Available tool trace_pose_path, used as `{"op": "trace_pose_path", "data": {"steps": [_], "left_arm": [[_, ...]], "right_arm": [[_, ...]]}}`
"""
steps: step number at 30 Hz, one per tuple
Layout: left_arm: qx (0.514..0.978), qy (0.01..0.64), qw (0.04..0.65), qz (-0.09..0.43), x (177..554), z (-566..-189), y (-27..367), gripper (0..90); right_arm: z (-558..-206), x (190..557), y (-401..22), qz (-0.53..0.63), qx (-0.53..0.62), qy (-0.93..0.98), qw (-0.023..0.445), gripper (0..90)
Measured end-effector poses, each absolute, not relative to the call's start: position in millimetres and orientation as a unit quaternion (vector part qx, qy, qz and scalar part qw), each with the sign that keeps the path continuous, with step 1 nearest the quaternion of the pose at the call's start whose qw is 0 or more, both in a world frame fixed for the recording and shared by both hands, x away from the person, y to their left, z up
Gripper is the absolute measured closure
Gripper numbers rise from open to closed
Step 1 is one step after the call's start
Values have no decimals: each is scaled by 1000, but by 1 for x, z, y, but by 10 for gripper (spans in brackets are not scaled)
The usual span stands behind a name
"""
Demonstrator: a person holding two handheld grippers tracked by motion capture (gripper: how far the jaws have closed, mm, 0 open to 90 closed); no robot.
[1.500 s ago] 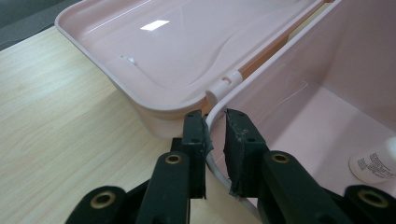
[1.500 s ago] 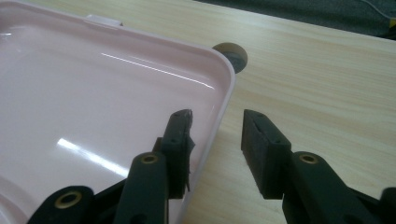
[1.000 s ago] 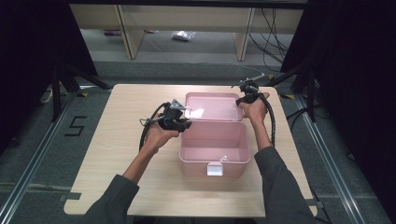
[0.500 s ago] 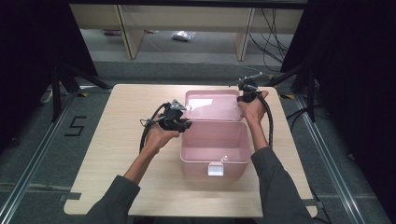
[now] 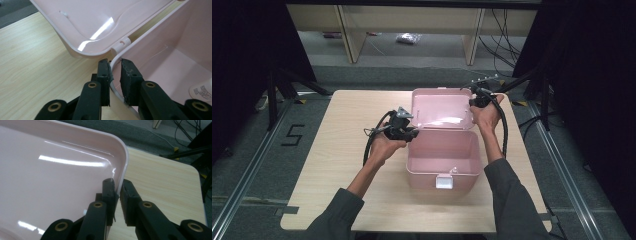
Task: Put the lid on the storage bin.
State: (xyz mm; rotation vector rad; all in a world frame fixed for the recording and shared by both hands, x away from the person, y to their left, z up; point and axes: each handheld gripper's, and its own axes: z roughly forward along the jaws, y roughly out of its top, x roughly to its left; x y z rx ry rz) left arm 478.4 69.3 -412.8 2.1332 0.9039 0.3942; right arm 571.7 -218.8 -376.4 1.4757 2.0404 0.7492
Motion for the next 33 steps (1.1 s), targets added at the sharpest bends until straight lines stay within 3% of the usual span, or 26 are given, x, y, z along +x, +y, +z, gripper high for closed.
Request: {"op": "trace_pose_path", "data": {"steps": [33], "left_arm": [[835,357,385,164,481,-414,63,769]], "right_arm": [[-323,516,-236,338,485,748,301,841]]}}
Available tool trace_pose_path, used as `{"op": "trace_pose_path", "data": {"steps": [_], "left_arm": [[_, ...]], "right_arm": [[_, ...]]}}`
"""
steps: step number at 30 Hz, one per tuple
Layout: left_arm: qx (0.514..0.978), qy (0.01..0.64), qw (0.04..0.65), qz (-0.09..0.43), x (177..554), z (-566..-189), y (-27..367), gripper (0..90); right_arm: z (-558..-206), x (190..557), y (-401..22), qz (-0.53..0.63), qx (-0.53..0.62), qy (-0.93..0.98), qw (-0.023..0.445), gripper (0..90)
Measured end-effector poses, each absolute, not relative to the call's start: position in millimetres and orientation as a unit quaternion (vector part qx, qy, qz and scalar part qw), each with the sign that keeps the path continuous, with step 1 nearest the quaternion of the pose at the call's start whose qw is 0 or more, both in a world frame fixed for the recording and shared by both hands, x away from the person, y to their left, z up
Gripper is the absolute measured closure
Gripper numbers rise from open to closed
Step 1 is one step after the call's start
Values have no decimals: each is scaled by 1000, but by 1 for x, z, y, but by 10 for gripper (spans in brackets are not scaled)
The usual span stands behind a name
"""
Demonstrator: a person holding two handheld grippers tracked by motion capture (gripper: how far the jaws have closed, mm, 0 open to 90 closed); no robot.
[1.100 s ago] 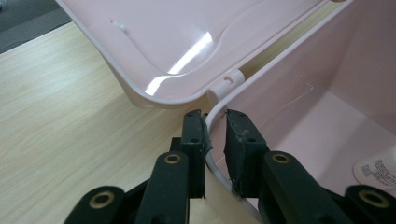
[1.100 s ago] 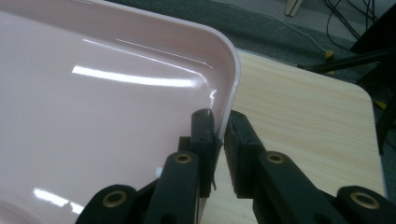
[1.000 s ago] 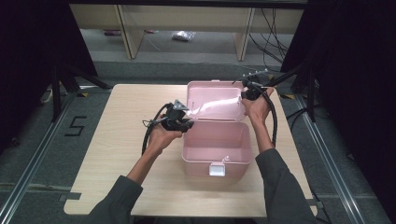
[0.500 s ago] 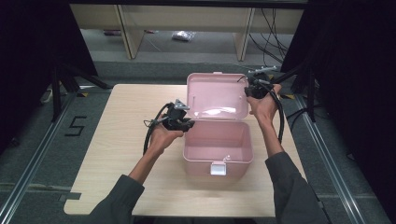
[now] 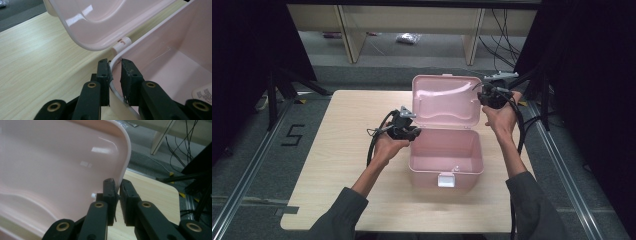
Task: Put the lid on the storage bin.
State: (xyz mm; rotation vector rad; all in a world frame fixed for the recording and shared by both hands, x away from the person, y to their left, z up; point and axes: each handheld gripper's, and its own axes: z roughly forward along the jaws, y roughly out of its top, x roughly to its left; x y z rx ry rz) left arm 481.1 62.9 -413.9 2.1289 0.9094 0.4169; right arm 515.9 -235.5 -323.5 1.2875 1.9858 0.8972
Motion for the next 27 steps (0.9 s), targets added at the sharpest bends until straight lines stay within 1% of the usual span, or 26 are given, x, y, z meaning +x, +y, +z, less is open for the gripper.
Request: {"op": "trace_pose_path", "data": {"steps": [1,3,6,8,14,18,19,23,24,25,26,27], "left_arm": [[834,359,385,165,481,-414,63,769],[835,358,384,165,482,-414,63,769],[834,359,384,167,482,-414,63,769],[833,360,385,167,482,-414,63,769],[833,359,386,169,482,-414,63,769],[830,358,389,176,482,-416,62,766],[829,359,391,176,482,-416,62,764],[829,359,391,177,482,-416,62,764],[830,359,389,179,483,-416,63,764],[829,360,389,179,483,-416,63,764],[827,362,392,179,483,-416,63,768],[824,363,396,179,484,-416,63,766]], "right_arm": [[-321,513,-237,340,477,751,305,844],[-317,504,-237,354,480,744,300,846],[-315,496,-237,359,466,746,313,848],[-312,492,-238,362,463,749,306,850],[-312,483,-241,373,457,745,311,852],[-310,476,-243,380,458,745,301,852],[-310,476,-244,381,450,747,308,852],[-310,470,-246,384,447,746,311,851],[-310,468,-245,387,448,745,308,861],[-310,466,-245,376,442,748,321,900],[-308,464,-245,372,429,754,329,900],[-307,462,-244,379,426,756,321,900]]}}
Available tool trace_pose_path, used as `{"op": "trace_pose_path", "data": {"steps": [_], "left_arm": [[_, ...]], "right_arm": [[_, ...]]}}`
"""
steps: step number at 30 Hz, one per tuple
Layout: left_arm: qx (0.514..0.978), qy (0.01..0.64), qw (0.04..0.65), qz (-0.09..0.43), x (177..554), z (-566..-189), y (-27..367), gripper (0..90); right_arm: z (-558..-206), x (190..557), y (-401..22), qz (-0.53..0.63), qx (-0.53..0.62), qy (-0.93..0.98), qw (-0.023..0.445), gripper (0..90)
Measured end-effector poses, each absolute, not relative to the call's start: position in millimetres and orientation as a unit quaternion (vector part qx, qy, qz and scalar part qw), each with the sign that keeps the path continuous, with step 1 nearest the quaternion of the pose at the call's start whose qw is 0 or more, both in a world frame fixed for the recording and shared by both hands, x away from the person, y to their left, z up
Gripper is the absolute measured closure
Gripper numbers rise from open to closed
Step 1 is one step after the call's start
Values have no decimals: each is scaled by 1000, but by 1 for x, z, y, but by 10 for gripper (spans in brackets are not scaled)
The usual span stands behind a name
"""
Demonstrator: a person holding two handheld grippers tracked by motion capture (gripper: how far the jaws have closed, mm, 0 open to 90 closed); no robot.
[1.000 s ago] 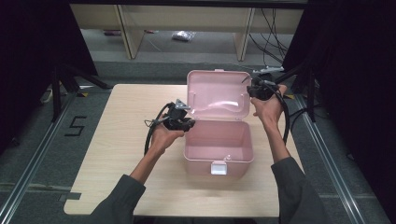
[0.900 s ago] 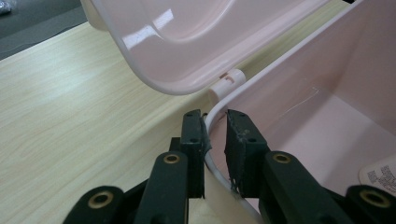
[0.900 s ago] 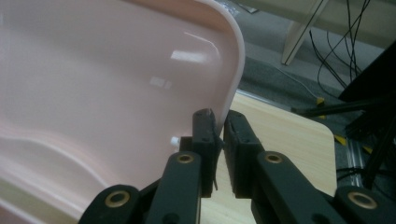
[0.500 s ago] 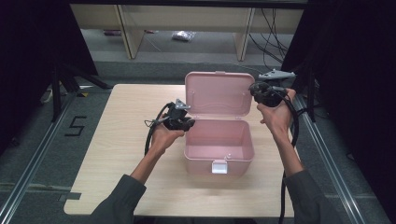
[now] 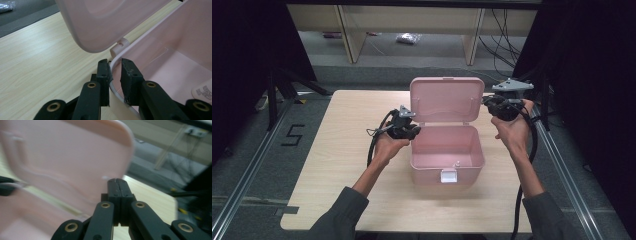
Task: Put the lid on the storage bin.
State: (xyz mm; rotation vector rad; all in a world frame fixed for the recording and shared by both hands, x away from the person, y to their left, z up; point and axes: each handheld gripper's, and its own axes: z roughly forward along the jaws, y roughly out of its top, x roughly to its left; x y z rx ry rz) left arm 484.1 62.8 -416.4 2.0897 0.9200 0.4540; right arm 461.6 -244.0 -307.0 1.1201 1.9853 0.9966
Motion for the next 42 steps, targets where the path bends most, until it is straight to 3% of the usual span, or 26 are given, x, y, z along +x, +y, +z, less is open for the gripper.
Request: {"op": "trace_pose_path", "data": {"steps": [5,7,10,12,14,15,27,42], "left_arm": [[825,363,396,175,485,-416,63,768],[830,358,391,176,486,-416,62,767],[831,354,391,175,486,-415,63,767],[831,354,393,173,487,-416,63,767],[833,353,389,176,487,-415,63,767],[832,352,391,173,487,-415,63,767],[829,361,388,178,485,-415,63,766],[814,378,402,181,483,-419,61,758]], "right_arm": [[-301,466,-240,383,446,745,316,900],[-304,485,-250,394,468,736,289,776],[-311,508,-250,395,475,737,272,716],[-316,518,-245,401,474,737,268,721],[-320,527,-239,386,478,741,269,836],[-320,528,-237,379,483,742,268,847],[-314,516,-237,370,469,749,287,852],[-314,475,-242,390,448,747,299,851]]}}
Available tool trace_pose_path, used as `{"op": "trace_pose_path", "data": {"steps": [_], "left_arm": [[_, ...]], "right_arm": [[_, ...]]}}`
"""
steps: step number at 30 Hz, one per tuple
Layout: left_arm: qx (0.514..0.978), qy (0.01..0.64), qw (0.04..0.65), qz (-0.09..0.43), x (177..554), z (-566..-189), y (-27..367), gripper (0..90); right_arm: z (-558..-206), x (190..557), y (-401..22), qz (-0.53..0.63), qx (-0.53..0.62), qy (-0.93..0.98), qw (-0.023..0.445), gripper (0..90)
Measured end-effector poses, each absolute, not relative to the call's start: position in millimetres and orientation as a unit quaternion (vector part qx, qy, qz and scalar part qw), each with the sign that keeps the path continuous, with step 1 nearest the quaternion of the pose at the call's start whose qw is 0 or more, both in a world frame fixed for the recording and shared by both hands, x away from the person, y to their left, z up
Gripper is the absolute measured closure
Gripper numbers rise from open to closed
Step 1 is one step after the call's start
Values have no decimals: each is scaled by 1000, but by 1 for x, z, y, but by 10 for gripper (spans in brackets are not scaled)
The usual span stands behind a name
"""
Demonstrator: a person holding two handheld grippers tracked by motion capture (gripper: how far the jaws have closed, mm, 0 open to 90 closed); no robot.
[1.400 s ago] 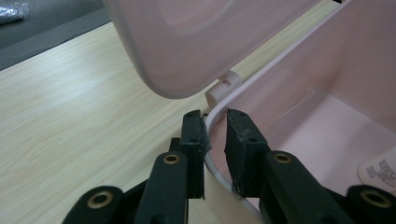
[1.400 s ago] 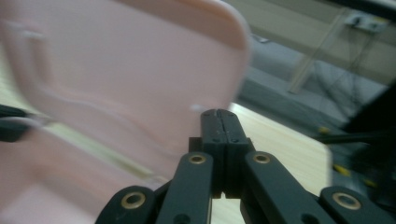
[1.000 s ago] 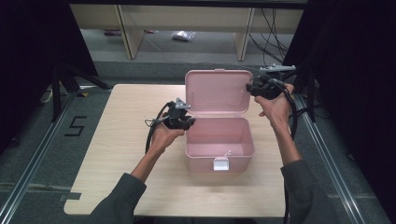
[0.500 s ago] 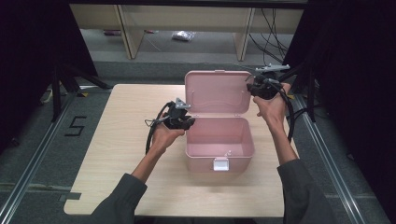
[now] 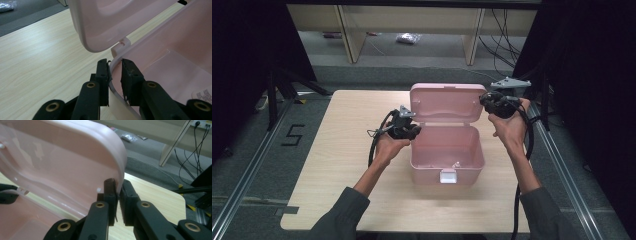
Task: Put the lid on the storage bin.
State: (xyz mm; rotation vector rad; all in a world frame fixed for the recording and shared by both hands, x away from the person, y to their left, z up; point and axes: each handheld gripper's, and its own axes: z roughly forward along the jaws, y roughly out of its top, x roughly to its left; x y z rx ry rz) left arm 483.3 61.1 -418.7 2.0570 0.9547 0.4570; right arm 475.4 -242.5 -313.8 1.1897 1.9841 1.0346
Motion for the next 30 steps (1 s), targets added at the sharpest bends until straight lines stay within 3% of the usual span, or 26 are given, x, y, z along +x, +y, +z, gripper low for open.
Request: {"op": "trace_pose_path", "data": {"steps": [11,23,30], "left_arm": [[796,387,427,185,475,-416,71,673],[795,382,446,152,454,-403,86,533],[800,370,450,142,440,-400,89,498]], "right_arm": [[-316,462,-246,389,435,750,312,848],[-319,452,-246,386,425,752,323,844],[-321,447,-245,386,425,754,320,840]]}}
